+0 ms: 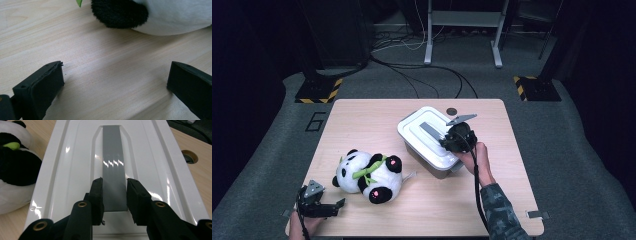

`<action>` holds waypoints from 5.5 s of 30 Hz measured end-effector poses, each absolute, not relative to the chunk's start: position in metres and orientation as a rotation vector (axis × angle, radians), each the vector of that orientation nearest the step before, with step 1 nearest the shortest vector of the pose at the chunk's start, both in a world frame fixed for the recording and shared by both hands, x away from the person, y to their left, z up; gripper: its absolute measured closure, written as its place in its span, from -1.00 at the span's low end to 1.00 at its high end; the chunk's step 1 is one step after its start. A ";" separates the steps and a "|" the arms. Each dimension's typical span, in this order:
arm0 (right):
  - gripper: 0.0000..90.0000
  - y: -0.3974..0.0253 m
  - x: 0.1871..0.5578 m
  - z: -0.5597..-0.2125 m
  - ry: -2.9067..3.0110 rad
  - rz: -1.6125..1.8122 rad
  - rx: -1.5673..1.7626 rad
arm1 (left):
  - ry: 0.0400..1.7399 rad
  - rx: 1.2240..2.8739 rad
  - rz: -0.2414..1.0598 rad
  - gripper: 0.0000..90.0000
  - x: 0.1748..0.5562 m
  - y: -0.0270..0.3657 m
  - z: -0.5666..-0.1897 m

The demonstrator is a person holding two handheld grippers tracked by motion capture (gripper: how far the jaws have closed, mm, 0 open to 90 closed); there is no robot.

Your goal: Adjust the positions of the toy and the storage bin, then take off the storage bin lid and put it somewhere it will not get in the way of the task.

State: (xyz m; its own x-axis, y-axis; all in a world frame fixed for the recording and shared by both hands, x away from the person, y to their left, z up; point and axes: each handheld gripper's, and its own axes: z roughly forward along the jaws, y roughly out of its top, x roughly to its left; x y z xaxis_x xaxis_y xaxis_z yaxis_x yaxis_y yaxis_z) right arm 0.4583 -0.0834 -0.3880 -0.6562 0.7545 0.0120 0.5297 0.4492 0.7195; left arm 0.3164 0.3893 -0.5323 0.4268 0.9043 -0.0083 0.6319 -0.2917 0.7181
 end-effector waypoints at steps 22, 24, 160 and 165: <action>0.48 -0.056 0.491 -0.383 2.456 0.954 1.052 | 1.289 2.037 0.536 -1.00 0.317 0.390 -0.532; 0.48 -0.057 0.490 -0.383 2.448 0.968 1.065 | 1.290 2.040 0.531 -1.00 0.317 0.390 -0.532; 0.49 -0.246 0.462 -0.430 1.850 0.842 1.696 | 1.289 2.037 0.538 -0.99 0.318 0.390 -0.532; 0.49 -0.245 0.469 -0.450 1.848 0.811 1.743 | 1.289 2.037 0.538 -0.99 0.318 0.390 -0.532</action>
State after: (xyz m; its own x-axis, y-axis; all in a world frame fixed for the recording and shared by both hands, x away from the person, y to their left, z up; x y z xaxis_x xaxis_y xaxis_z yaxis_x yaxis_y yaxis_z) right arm 0.4692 -0.2455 -0.4498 -0.0825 0.9949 0.0585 0.7169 0.0184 0.6970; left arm 0.3178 0.3905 -0.5316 0.4298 0.9029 -0.0044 0.6318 -0.2973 0.7159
